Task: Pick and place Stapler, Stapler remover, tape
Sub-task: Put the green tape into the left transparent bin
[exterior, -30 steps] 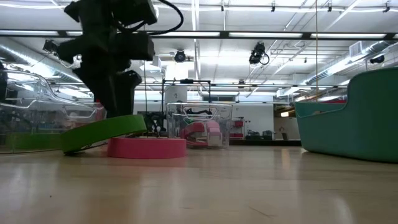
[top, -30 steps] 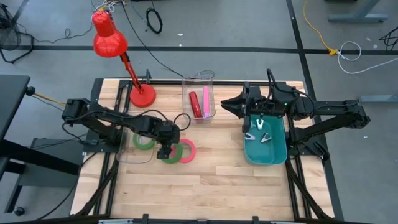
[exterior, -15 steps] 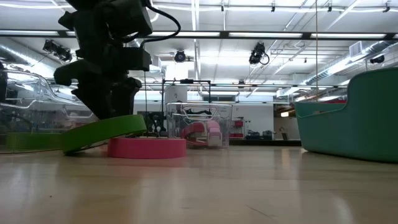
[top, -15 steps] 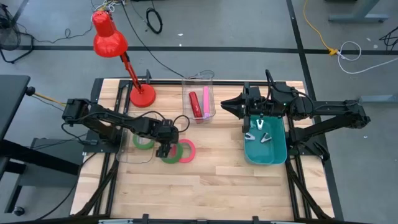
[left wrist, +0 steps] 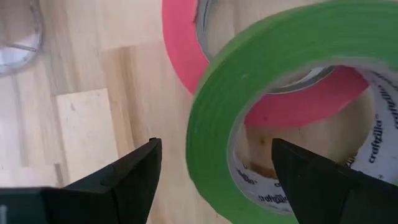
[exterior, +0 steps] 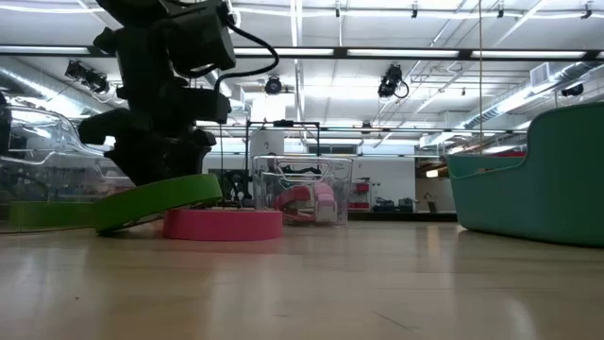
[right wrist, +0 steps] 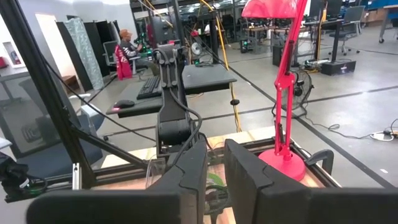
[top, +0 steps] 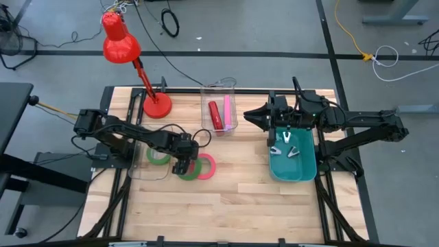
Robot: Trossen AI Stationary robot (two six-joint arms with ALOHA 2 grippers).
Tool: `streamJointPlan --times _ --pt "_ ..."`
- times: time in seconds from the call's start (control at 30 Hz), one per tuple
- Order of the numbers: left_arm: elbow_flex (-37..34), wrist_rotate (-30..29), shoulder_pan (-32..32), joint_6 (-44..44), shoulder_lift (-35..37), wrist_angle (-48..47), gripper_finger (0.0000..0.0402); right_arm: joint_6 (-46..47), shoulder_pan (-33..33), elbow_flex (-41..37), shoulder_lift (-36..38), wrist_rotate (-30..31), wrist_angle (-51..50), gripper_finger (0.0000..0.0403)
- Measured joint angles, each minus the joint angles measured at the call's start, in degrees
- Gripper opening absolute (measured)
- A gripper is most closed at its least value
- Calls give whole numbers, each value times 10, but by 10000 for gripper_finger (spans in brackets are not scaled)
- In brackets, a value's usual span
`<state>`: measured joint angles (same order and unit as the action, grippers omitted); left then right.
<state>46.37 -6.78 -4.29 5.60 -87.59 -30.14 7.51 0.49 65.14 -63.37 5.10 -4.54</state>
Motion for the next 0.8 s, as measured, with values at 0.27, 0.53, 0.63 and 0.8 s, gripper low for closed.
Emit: streamJointPlan --times 0.27,0.53,0.63,0.8 --pt "0 7 0 -8 -6 2 273 0 0 0 0 0 -3 57" --pt "0 15 0 -9 -6 3 215 0 0 0 0 0 -3 57" --pt "0 15 0 -9 -6 3 197 0 0 0 0 0 -3 57" --pt "0 14 0 -9 -6 3 172 0 0 0 0 0 -3 57"
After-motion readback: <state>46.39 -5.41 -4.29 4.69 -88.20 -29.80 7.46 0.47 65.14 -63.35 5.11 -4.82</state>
